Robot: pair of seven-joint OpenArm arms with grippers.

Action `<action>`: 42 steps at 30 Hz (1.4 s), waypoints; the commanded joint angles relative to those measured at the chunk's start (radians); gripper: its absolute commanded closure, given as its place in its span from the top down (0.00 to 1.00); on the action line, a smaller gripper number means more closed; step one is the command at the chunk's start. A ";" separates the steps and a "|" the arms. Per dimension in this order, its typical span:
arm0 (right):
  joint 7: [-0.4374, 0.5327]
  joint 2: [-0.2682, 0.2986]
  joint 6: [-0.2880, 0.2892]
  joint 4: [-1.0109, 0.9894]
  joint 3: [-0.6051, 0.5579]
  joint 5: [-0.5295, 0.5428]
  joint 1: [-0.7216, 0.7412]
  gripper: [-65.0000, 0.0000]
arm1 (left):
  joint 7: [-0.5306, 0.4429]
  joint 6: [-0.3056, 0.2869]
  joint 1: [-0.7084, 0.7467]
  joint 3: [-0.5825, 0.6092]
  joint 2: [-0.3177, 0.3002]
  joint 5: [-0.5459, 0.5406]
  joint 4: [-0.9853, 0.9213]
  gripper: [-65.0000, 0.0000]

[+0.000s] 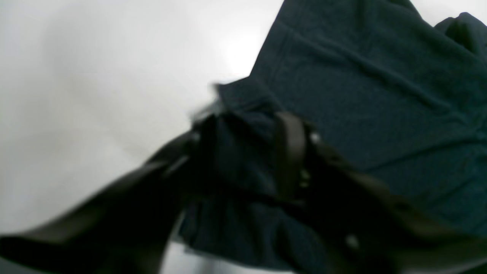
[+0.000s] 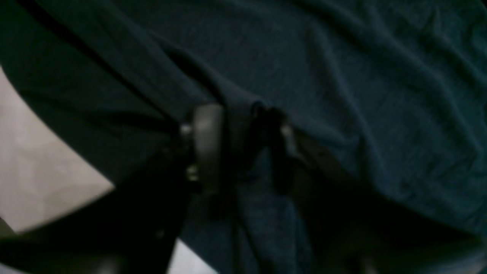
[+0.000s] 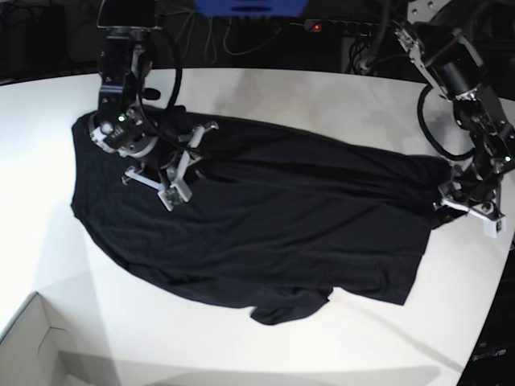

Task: Layout the t-shirt on the table in an organized manner, then fold the t-shirt properly
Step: 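Pull both grippers back toward the robot, dragging the shirt edge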

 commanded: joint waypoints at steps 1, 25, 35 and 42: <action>0.020 -0.004 0.003 0.024 0.030 0.013 0.004 0.40 | -0.020 0.003 -0.017 -0.002 -0.020 -0.016 0.020 0.44; 0.030 -0.027 0.003 0.211 0.331 0.015 -0.167 0.59 | -0.112 -0.005 0.134 -0.029 -0.011 -0.023 0.009 0.44; 0.030 -0.026 0.003 0.220 0.374 0.015 -0.242 0.59 | -0.117 -0.007 0.112 -0.019 -0.012 -0.024 -0.118 0.42; 0.030 -0.026 0.003 0.219 0.372 0.015 -0.282 0.58 | -0.118 -0.008 0.098 -0.019 -0.015 -0.024 -0.137 0.00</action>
